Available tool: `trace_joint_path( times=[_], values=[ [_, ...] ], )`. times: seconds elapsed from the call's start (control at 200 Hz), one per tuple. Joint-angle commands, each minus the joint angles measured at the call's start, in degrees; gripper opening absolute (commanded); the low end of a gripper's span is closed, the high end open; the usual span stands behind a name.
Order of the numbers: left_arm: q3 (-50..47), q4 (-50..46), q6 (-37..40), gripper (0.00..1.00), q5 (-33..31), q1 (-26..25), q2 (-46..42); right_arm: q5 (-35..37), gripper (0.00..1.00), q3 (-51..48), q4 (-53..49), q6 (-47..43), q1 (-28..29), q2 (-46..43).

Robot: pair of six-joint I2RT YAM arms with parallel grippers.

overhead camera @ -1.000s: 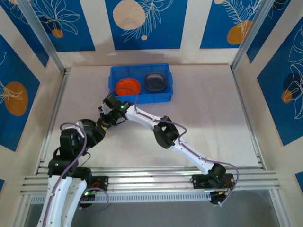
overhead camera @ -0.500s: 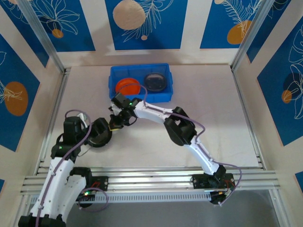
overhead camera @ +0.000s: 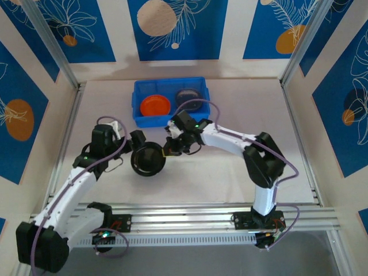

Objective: Place the plates into the plastic bin on the countertop

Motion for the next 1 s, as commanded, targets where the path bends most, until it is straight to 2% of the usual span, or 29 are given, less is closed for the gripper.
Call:
trace_joint_path(
  times=[0.0, 0.22, 0.405, 0.58, 0.695, 0.78, 0.82, 0.895, 0.995],
  values=[
    [2.24, 4.54, 1.41, 0.99, -1.75, -3.09, 2.87, -2.03, 0.00, -3.78, 0.43, 0.08, -3.92, -5.36],
    [0.63, 8.55, -0.32, 0.96, -2.40, -7.04, 6.66, -5.47, 0.00, -8.57, -0.25, 0.15, -11.09, -11.94],
    [-3.15, 15.66, -4.49, 0.80, 0.93, -7.63, 8.48, -10.54, 0.00, -10.16, 1.03, 0.97, -14.70, -14.34],
    [-3.26, 20.01, -5.77, 0.61, 2.85, -8.49, 11.11, -13.42, 0.00, -9.81, 2.40, 1.72, -14.90, -14.25],
    [-2.40, 20.97, -6.14, 0.43, 3.66, -8.81, 12.59, -13.99, 0.00, -9.29, 2.72, 1.83, -14.69, -13.97],
    [-2.28, 22.08, -6.50, 0.19, 4.65, -8.89, 13.20, -14.51, 0.00, -9.35, 3.90, 2.22, -14.72, -13.83],
    [-2.20, 22.48, -6.88, 0.00, 5.06, -8.89, 13.44, -15.05, 0.00, -9.54, 5.00, 2.67, -14.72, -13.67],
    [-2.52, 23.89, -7.68, 0.00, 6.09, -8.90, 13.66, -16.36, 0.00, -9.59, 7.21, 3.45, -14.77, -12.98],
    [-4.54, 29.22, -10.30, 0.00, 7.98, -8.89, 13.32, -17.32, 0.16, -9.34, 9.59, 4.53, -14.68, -11.77]
  ],
)
